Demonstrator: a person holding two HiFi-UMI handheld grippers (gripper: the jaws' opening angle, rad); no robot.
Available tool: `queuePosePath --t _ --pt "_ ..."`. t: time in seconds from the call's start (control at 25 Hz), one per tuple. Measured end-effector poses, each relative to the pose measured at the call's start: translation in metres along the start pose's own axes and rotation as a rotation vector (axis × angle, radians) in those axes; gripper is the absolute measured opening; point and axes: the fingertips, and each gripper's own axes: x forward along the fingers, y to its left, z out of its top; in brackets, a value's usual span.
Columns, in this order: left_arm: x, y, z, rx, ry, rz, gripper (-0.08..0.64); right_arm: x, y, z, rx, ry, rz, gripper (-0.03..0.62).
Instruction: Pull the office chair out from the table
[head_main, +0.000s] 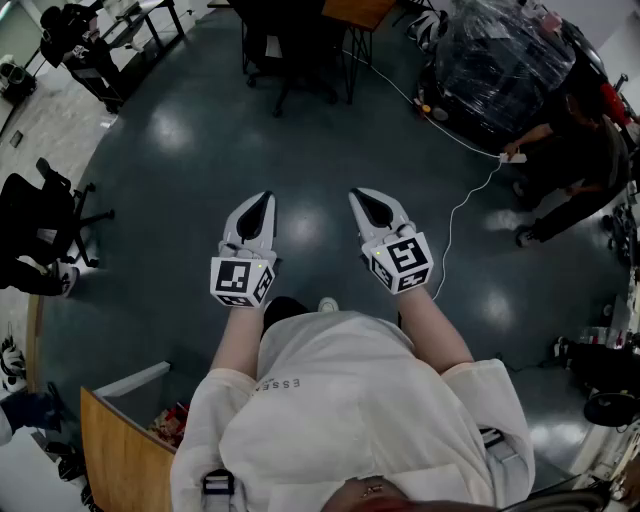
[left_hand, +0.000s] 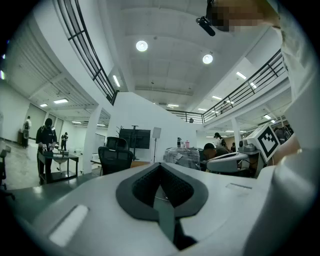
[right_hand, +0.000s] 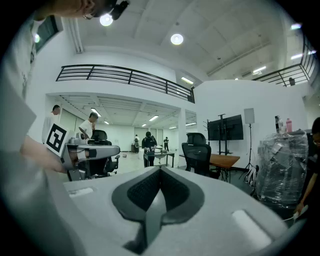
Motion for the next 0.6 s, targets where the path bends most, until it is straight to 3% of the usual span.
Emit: queuePosePath --t 0.6 --pt "0.0021 -0.0006 -0.0007 -0.004 0.007 0.001 0.017 0.005 0.0013 -0.0041 -0.008 0.011 0.016 -0.008"
